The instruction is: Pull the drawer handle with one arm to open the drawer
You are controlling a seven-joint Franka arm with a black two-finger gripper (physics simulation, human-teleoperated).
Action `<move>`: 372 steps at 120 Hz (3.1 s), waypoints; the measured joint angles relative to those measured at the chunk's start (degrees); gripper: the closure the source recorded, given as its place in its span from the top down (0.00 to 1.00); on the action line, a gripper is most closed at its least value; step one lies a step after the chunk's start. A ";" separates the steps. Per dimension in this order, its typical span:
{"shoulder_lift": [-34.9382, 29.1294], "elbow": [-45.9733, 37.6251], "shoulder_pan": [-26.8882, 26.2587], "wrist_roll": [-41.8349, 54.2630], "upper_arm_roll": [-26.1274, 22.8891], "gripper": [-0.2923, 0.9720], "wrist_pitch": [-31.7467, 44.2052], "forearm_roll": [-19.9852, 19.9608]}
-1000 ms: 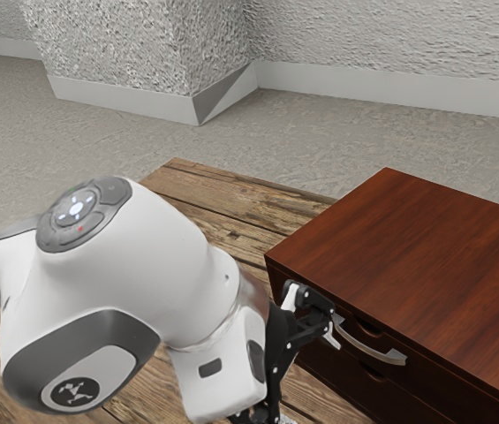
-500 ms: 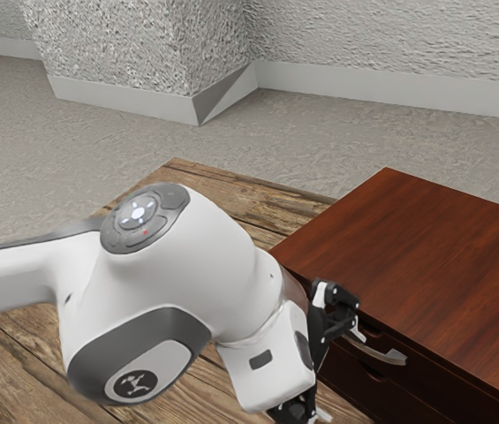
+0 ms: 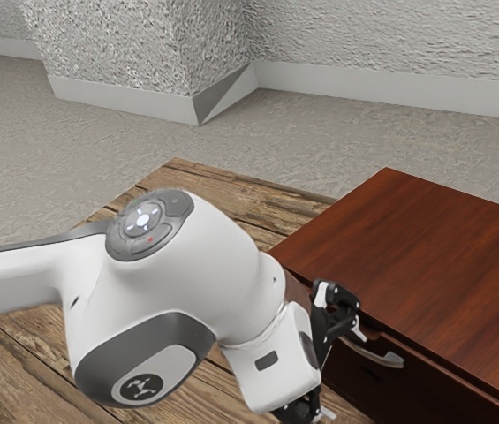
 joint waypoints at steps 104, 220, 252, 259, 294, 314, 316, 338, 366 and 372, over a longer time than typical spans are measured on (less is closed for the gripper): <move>-3.91 -4.58 0.16 -1.39 -2.42 0.72 1.70 3.54; -16.83 -16.26 0.55 -3.99 -4.09 0.79 0.52 3.35; -18.72 -17.50 0.76 -4.74 -4.86 0.76 0.43 2.79; -18.96 -17.57 0.77 -4.87 -4.90 0.76 0.38 2.79; -19.56 -17.61 0.80 -5.48 -7.39 0.73 0.59 1.81; -20.43 -17.67 1.13 -5.71 -8.28 0.75 0.60 1.07; -20.52 -17.78 1.19 -5.74 -8.30 0.75 0.58 1.03; -21.90 -19.13 1.54 -6.17 -8.52 0.75 0.46 0.93; -23.58 -20.71 2.67 -6.60 -10.24 0.77 0.21 -0.50; -23.93 -20.84 2.75 -6.68 -10.42 0.77 0.05 -0.89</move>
